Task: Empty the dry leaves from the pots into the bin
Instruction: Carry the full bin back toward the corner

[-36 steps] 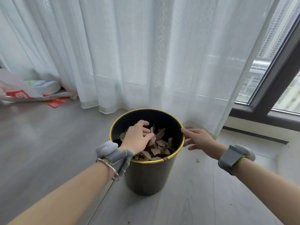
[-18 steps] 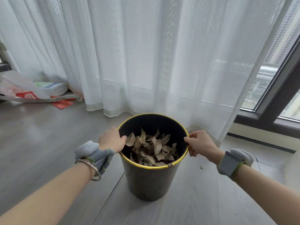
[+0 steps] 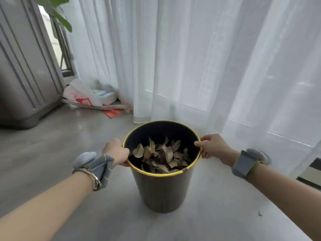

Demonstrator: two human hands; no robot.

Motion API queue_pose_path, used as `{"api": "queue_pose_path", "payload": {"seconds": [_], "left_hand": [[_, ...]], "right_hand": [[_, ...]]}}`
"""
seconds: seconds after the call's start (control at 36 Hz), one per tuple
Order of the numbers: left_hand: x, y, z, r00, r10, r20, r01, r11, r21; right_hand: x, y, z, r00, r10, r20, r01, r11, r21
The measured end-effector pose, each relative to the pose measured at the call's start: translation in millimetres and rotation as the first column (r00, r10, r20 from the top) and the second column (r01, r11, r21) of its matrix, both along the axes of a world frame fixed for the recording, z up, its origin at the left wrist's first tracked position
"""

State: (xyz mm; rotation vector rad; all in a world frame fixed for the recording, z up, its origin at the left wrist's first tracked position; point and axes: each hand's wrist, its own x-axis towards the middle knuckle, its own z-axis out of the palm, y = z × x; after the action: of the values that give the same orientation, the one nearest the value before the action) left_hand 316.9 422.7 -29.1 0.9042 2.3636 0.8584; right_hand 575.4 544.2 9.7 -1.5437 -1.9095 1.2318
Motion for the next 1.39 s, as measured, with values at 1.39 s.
{"api": "queue_pose_path", "payload": {"seconds": [1.39], "left_hand": [[-141.2, -501.8, 4.6, -0.134, 0.983, 0.124, -0.991, -0.136, 0.006]], "right_hand": [[-437.8, -438.1, -19.3, 0.422, 0.905, -0.056, -0.854, 0.377, -0.358]]}}
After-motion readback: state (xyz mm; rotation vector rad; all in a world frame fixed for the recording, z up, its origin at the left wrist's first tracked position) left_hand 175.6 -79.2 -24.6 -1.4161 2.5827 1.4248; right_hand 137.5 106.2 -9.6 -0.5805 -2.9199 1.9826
